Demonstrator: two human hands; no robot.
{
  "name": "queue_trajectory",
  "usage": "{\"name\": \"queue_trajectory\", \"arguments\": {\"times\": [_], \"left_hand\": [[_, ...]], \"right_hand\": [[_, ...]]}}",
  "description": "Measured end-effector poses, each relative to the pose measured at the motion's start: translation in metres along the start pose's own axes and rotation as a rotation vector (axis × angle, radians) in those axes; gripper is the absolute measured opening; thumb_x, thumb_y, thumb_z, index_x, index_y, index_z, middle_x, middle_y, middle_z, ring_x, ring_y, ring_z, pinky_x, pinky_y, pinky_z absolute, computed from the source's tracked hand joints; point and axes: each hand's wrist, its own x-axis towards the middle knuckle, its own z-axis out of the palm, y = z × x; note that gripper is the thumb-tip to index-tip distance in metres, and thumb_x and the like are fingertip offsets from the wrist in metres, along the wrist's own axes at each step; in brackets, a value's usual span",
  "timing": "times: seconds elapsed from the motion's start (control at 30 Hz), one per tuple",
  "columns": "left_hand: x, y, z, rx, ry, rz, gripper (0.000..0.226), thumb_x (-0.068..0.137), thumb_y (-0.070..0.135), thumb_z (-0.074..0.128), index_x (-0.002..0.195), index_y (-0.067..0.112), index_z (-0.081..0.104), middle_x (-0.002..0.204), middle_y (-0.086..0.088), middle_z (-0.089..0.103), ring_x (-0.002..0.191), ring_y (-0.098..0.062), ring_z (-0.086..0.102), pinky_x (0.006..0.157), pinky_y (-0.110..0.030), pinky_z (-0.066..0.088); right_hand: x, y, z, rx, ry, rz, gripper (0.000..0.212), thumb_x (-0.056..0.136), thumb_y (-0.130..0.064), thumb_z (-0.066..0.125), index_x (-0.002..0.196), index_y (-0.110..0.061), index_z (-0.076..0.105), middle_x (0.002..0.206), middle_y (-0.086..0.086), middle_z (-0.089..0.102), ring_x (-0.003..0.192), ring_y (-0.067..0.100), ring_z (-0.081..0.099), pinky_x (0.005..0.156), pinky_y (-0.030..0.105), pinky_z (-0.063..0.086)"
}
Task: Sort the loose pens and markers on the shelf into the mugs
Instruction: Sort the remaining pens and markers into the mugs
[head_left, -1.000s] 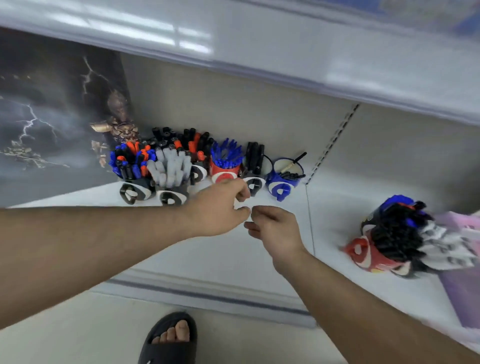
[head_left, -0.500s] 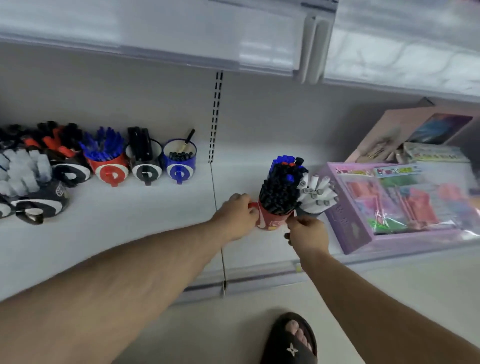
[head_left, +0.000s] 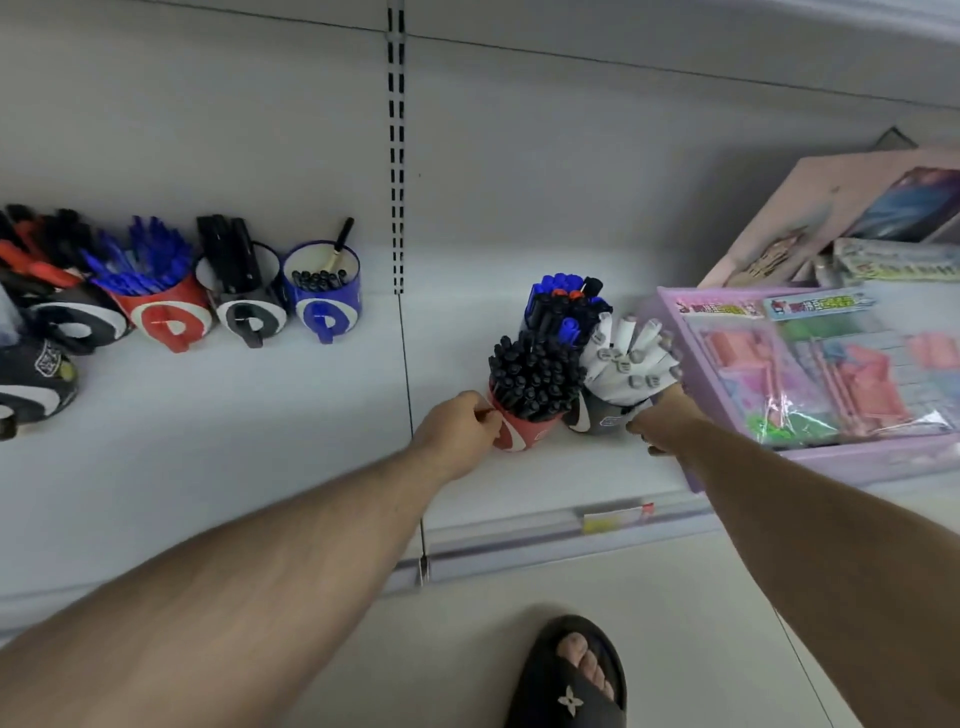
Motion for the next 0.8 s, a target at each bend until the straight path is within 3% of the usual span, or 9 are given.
{"name": "queue_trajectory", "arguments": {"times": [0.03,0.1,0.2,0.27,0.4,0.47,0.6,0.8], "left_hand": [[0.0,0.0,-0.001,-0.021,-0.006,-0.013,0.02,0.097,0.033,0.053,0.092,0.017,0.065,0.092,0.003,0.07,0.076,-0.015,0.06,0.06,-0.023,0.04],[-0.001,0.001,-0.002,-0.056,-0.041,-0.042,0.026,0.097,0.032,0.051,0.076,0.022,0.063,0.08,0.008,0.069,0.067,-0.008,0.056,0.055,-0.022,0.037],[-0.005,0.003,0.0,-0.113,-0.103,-0.097,0.029,0.1,0.034,0.047,0.08,0.021,0.064,0.092,0.0,0.07,0.075,-0.014,0.058,0.06,-0.023,0.039],[-0.005,0.004,0.003,-0.158,-0.119,-0.133,0.029,0.101,0.036,0.045,0.085,0.021,0.064,0.104,-0.006,0.07,0.089,-0.024,0.062,0.073,-0.026,0.045],[-0.008,0.002,0.004,-0.358,-0.101,-0.244,0.031,0.101,0.029,0.049,0.112,0.007,0.067,0.116,-0.012,0.068,0.109,-0.026,0.062,0.1,-0.038,0.049],[-0.012,-0.004,-0.003,-0.448,-0.072,-0.292,0.032,0.101,0.028,0.05,0.116,0.004,0.065,0.111,-0.012,0.067,0.106,-0.025,0.063,0.101,-0.043,0.05],[-0.031,-0.014,-0.035,-0.542,-0.037,-0.334,0.028,0.101,0.021,0.051,0.08,0.006,0.063,0.09,-0.009,0.063,0.096,-0.022,0.061,0.098,-0.043,0.053],[-0.081,-0.014,-0.111,-0.675,0.012,-0.311,0.03,0.101,0.019,0.052,0.079,0.002,0.06,0.107,-0.012,0.065,0.108,-0.023,0.061,0.097,-0.039,0.054]], "right_hand": [[0.015,0.01,-0.001,-0.081,0.058,-0.055,0.069,0.06,-0.029,0.07,0.124,-0.028,0.045,0.118,0.013,0.059,0.099,0.03,0.059,0.078,0.046,0.057],[0.01,0.012,-0.007,-0.183,0.094,-0.148,0.071,0.066,-0.033,0.066,0.133,-0.023,0.045,0.126,0.01,0.058,0.107,0.031,0.059,0.091,0.047,0.052],[-0.031,-0.001,-0.01,-0.069,-0.08,-0.118,0.026,0.084,-0.018,0.065,0.109,-0.013,0.06,0.102,0.012,0.068,0.084,0.027,0.061,0.072,0.036,0.052],[-0.045,0.0,-0.005,0.074,-0.199,-0.064,0.008,0.089,-0.012,0.059,0.096,-0.008,0.063,0.096,0.015,0.068,0.079,0.027,0.061,0.069,0.035,0.05],[-0.065,0.008,0.011,0.359,-0.185,0.015,0.023,0.096,-0.004,0.049,0.077,0.0,0.061,0.084,0.021,0.061,0.077,0.034,0.061,0.074,0.037,0.055],[-0.082,0.007,0.021,0.432,-0.205,0.011,0.027,0.099,-0.005,0.047,0.075,0.0,0.057,0.079,0.017,0.057,0.075,0.034,0.06,0.075,0.036,0.057],[-0.112,-0.004,0.035,0.518,-0.229,-0.004,0.028,0.098,-0.004,0.049,0.071,-0.002,0.056,0.074,0.012,0.055,0.071,0.033,0.059,0.081,0.039,0.056],[-0.161,-0.054,0.053,0.599,-0.286,-0.094,0.028,0.095,0.001,0.048,0.067,-0.002,0.053,0.072,0.014,0.056,0.076,0.036,0.064,0.059,0.023,0.055]]}}
